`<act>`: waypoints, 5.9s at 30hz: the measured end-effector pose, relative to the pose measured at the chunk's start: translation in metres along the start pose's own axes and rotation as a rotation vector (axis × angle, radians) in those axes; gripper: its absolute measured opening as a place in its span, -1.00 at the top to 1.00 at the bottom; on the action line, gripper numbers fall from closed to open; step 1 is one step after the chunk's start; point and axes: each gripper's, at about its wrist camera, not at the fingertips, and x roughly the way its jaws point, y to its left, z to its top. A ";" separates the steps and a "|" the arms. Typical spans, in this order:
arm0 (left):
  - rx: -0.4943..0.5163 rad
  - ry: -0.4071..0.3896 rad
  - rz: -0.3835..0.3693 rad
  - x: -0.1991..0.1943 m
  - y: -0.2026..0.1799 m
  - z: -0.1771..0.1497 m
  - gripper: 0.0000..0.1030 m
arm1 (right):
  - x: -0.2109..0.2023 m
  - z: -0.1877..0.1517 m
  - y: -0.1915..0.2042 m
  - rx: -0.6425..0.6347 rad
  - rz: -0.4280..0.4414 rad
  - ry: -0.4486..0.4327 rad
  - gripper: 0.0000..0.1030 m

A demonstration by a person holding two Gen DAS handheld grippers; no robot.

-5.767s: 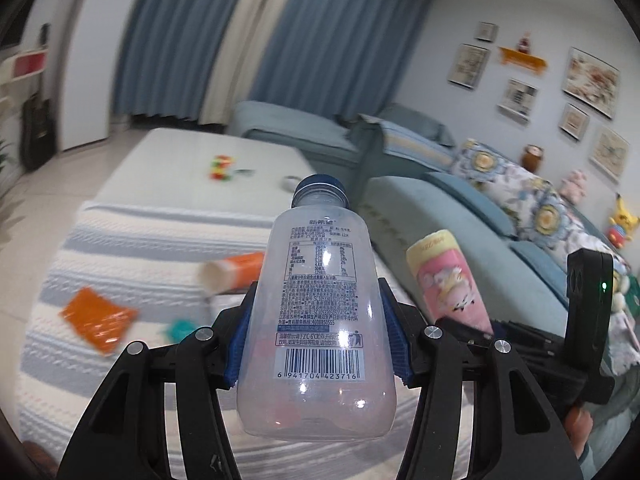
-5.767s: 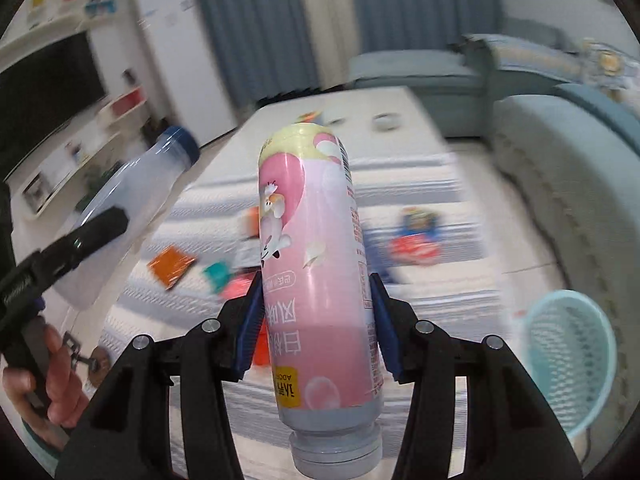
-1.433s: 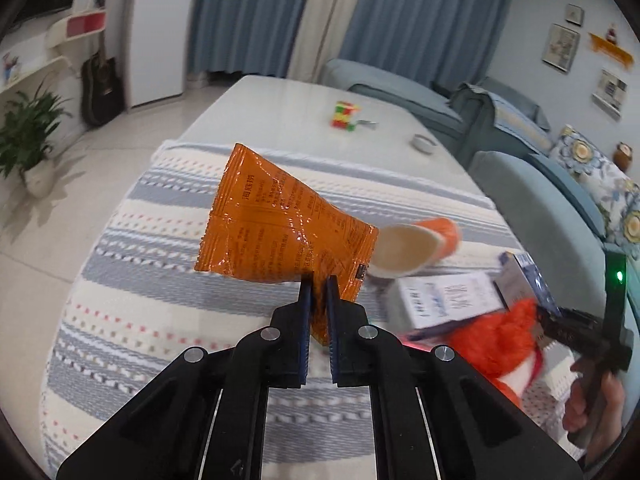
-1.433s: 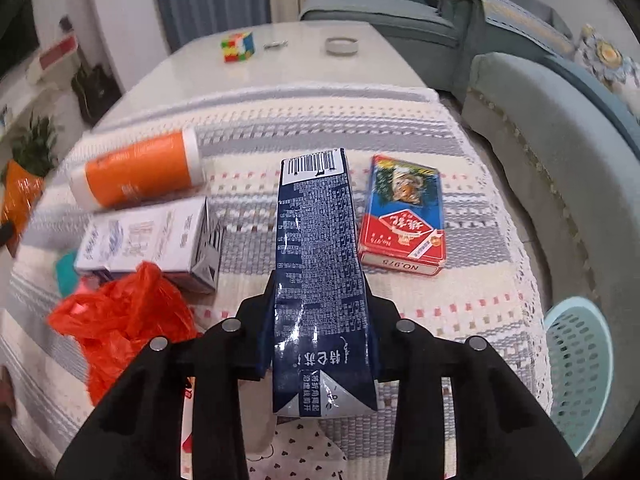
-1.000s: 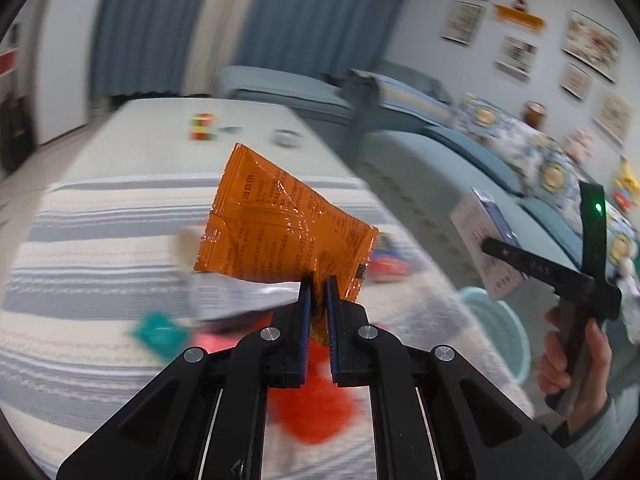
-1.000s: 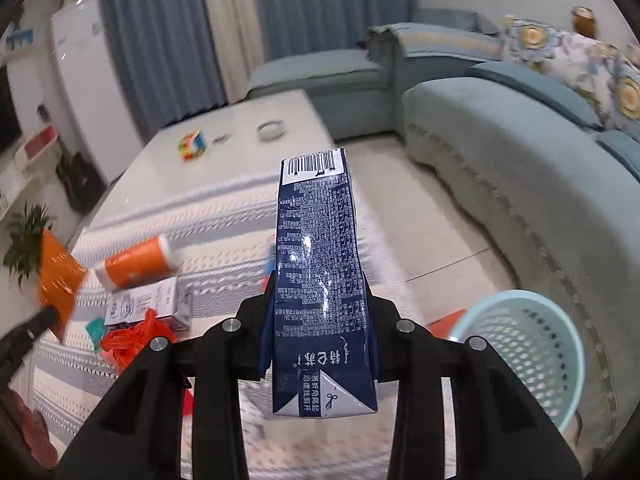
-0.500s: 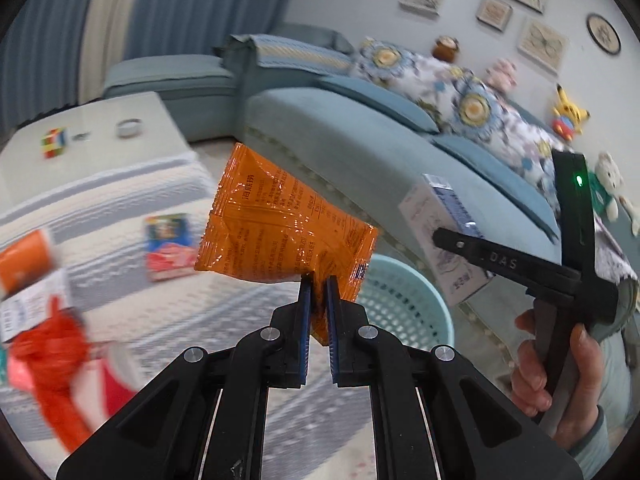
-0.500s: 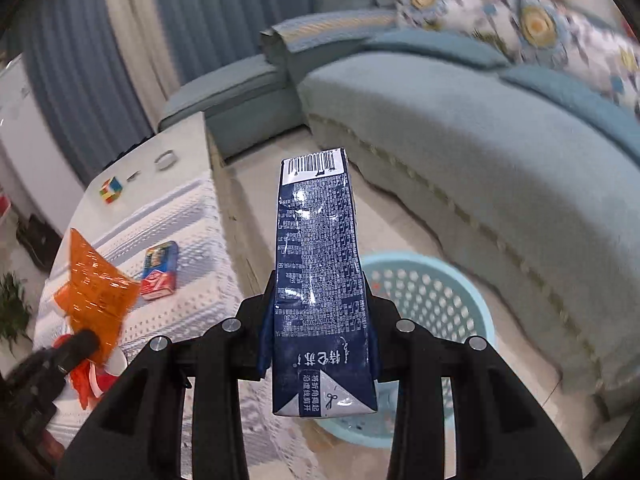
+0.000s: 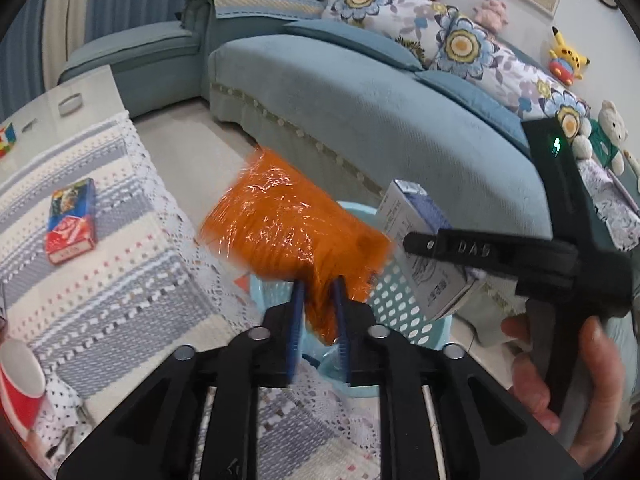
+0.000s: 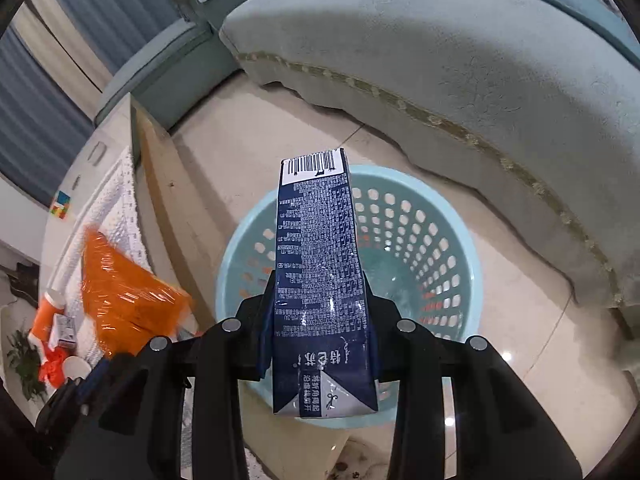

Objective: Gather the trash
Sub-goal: 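Open both grippers to drop the bag and carton into the basket, then grasp the red plastic bag with the left gripper while the right gripper grasps the red-white paper cup, then carry the red bag and paper cup toward the blue basket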

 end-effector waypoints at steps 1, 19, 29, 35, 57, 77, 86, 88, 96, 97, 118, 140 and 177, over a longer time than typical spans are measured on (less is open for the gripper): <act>-0.002 -0.002 0.008 0.001 0.001 0.000 0.58 | 0.000 0.001 0.005 -0.004 0.004 0.000 0.31; -0.083 -0.099 0.039 -0.067 0.049 -0.003 0.29 | -0.040 -0.002 0.063 -0.159 0.087 -0.168 0.25; -0.163 -0.264 0.161 -0.166 0.101 -0.009 0.14 | -0.081 -0.026 0.136 -0.326 0.137 -0.338 0.25; -0.217 -0.294 0.229 -0.206 0.146 -0.022 0.11 | -0.090 -0.051 0.190 -0.436 0.201 -0.345 0.25; -0.348 -0.068 0.246 -0.149 0.258 -0.066 -0.11 | -0.028 -0.155 0.299 -0.734 0.319 -0.064 0.25; -0.375 -0.041 0.237 -0.132 0.272 -0.074 -0.26 | -0.028 -0.161 0.309 -0.746 0.339 -0.061 -0.10; -0.266 -0.160 0.315 -0.182 0.245 -0.055 0.18 | -0.026 -0.164 0.321 -0.735 0.369 -0.018 -0.15; -0.267 -0.206 0.341 -0.207 0.248 -0.055 0.18 | -0.025 -0.169 0.328 -0.744 0.366 -0.016 -0.29; -0.364 -0.303 0.366 -0.259 0.279 -0.064 0.17 | -0.004 -0.208 0.361 -0.874 0.170 -0.040 -0.57; -0.374 -0.305 0.358 -0.259 0.282 -0.064 0.17 | -0.001 -0.212 0.363 -0.887 0.163 -0.036 -0.58; -0.305 -0.276 0.322 -0.241 0.265 -0.062 0.17 | 0.016 -0.208 0.357 -0.905 0.102 -0.089 -0.46; -0.162 -0.415 0.254 -0.246 0.142 -0.017 0.16 | -0.115 -0.078 0.212 -0.564 0.134 -0.461 -0.41; -0.114 -0.089 0.091 -0.018 0.004 0.023 -0.29 | -0.025 0.012 0.021 -0.043 -0.070 -0.037 -0.44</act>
